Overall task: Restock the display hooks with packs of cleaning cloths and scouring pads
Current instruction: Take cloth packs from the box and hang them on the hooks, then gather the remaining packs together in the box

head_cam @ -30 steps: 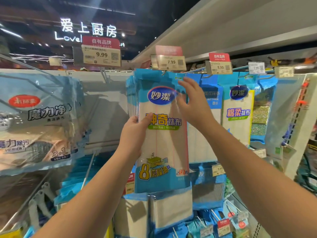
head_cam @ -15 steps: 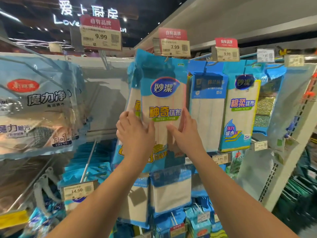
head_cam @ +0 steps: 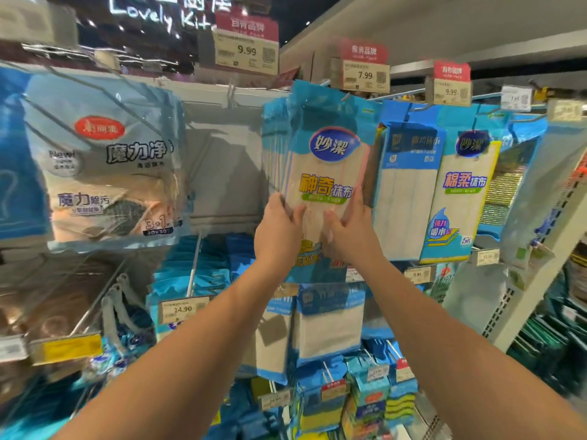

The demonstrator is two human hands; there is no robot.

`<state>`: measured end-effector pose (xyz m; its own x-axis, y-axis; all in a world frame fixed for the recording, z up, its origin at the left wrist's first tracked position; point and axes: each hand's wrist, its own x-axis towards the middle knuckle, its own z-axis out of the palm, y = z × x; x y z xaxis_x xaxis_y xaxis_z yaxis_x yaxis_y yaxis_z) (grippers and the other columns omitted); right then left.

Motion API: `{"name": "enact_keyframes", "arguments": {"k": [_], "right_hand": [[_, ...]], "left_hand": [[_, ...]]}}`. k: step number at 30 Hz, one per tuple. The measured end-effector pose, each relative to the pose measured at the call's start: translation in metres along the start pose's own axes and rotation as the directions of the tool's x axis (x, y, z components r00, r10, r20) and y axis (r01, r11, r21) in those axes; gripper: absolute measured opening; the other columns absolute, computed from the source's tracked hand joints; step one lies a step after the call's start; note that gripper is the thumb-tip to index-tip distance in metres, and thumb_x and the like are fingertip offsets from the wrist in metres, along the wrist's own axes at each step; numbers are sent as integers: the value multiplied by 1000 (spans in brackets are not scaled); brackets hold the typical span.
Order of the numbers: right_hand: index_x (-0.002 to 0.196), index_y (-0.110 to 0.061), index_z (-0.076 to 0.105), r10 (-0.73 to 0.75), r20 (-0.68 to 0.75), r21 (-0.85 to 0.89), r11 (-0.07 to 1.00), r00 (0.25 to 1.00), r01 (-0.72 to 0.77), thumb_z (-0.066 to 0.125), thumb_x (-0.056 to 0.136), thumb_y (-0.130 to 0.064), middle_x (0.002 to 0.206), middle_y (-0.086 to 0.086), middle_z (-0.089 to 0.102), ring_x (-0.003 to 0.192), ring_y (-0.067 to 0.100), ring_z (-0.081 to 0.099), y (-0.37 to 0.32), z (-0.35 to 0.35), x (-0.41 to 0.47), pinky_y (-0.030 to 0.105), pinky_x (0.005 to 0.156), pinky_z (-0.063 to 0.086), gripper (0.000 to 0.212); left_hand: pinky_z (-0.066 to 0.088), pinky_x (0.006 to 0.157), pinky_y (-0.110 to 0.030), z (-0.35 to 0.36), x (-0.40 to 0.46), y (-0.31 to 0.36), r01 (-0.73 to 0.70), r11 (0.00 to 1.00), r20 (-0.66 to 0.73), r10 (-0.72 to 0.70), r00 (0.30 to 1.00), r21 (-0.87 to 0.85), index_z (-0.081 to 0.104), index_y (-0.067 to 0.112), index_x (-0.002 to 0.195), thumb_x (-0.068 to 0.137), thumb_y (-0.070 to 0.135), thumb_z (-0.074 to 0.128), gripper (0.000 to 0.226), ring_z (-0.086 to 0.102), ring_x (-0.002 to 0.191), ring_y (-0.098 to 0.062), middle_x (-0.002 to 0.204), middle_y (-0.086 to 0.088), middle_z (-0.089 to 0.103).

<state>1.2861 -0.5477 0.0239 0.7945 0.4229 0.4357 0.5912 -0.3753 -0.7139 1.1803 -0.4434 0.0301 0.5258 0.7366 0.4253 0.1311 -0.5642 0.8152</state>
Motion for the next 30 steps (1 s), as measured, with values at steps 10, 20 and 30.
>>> {"name": "enact_keyframes", "arguments": {"k": [10, 20, 30], "right_hand": [[151, -13, 31, 113, -250, -184, 969, 962, -162, 61, 93, -33, 140, 21, 38, 125, 42, 43, -62, -1, -84, 47, 101, 38, 68], [125, -10, 64, 79, 358, -171, 985, 930, -17, 54, 93, -36, 121, 12, 65, 114, 33, 58, -211, 170, -344, 33, 85, 42, 42], [124, -10, 64, -103, 834, -29, 973, 542, 229, 56, 97, -28, 126, 10, 64, 117, 27, 58, -347, 366, -574, 30, 90, 42, 33]], "left_hand": [[44, 85, -34, -144, -56, -58, 58, 981, 290, -110, 951, 183, 56, 10, 134, 102, 47, 49, 49, 61, 115, -31, 126, -13, 65], [45, 77, -31, -434, -247, -206, 276, 930, 208, -328, 921, 245, 69, 13, 112, 100, 33, 56, 27, 67, 104, -30, 106, -12, 71], [44, 82, -33, -669, -420, -358, 558, 691, -35, -614, 789, 459, 67, 15, 114, 99, 36, 55, 28, 64, 108, -26, 112, -7, 71]]}}
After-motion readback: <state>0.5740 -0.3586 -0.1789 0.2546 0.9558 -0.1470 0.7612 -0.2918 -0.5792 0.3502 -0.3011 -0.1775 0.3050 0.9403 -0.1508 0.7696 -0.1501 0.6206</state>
